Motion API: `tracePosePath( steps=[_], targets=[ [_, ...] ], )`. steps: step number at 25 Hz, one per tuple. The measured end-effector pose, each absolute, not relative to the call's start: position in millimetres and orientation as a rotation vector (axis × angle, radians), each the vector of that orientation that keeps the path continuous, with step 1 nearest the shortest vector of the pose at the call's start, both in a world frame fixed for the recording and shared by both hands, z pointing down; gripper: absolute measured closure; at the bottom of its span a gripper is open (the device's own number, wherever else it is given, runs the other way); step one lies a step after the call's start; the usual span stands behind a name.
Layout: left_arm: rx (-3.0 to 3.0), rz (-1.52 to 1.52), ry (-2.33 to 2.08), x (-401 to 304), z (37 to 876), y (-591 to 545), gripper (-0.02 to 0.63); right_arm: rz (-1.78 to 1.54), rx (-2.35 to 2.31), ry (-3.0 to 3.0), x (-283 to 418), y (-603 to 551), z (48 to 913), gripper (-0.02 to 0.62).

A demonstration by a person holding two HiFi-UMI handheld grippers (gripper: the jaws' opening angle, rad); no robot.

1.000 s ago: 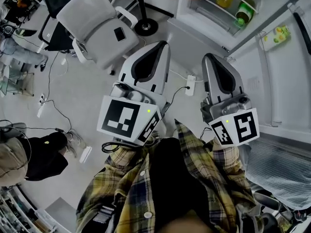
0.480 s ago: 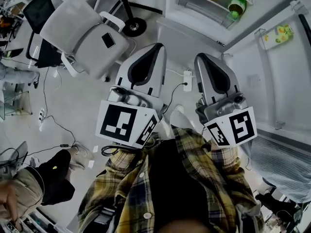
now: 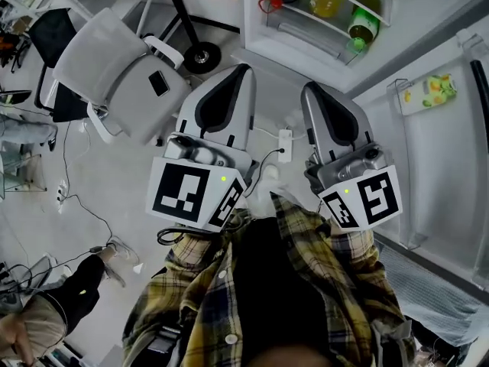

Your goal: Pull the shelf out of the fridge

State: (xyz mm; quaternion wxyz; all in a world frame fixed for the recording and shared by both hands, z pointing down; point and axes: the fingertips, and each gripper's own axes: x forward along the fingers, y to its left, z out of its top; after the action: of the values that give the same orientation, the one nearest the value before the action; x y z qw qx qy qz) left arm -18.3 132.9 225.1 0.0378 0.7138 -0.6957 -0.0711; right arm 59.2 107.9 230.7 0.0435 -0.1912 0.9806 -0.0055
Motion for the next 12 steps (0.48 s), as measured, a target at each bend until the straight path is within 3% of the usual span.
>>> tracePosePath(
  steps=[12],
  targets=[
    [2.177,-0.217,-2.168,-4,218,59,0.603,-0.024,-0.518,2.998,68,37,227,0.578]
  ],
)
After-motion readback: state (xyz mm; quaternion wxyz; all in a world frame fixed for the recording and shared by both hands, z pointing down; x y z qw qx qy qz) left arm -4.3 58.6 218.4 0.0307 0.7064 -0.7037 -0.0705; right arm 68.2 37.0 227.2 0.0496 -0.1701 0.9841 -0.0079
